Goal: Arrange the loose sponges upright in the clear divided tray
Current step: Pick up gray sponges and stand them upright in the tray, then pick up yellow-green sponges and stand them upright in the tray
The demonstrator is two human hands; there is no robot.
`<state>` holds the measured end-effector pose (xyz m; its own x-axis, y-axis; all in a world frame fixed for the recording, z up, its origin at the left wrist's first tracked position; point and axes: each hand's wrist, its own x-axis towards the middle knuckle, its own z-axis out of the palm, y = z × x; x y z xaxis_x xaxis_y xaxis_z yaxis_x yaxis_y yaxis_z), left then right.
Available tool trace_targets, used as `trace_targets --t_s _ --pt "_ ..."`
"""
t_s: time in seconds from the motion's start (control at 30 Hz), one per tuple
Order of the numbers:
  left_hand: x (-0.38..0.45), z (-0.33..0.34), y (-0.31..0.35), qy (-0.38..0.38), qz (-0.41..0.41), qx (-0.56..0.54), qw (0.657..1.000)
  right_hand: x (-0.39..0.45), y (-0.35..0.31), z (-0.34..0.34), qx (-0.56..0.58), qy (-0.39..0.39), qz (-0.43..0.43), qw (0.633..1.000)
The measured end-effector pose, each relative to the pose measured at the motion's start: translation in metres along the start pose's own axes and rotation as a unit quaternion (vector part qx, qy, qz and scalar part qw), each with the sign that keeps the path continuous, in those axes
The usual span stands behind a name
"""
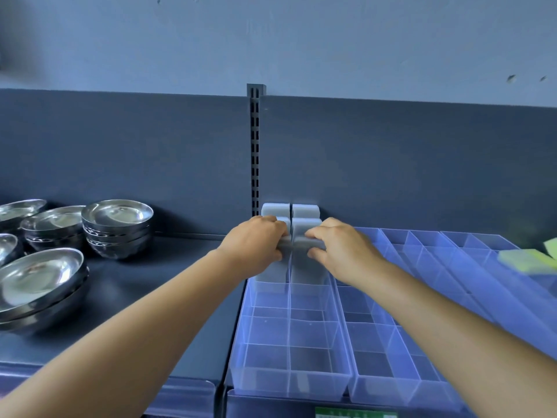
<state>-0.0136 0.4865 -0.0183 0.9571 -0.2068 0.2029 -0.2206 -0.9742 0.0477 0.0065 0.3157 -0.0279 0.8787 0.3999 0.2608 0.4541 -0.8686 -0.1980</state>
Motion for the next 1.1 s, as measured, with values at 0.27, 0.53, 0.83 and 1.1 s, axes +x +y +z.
trace_targets --t_s 0.27,0.53,0.83,1.1 --pt "-0.004 -0.01 0.017 0.03 0.022 0.008 0.999 -0.026 0.01 -0.024 -0.009 0.009 0.033 0.999" --pt "0.01 -0.013 0.091 0.052 0.121 0.021 0.991 -0.074 0.06 -0.052 -0.037 -0.003 0.087 0.995" --pt "0.035 -0.002 0.199 0.044 0.193 -0.003 0.98 -0.14 0.156 -0.088 -0.071 0.01 0.163 0.984" --pt "0.064 0.016 0.323 0.031 0.236 -0.029 0.971 -0.201 0.254 -0.125 -0.089 0.018 0.204 0.975"
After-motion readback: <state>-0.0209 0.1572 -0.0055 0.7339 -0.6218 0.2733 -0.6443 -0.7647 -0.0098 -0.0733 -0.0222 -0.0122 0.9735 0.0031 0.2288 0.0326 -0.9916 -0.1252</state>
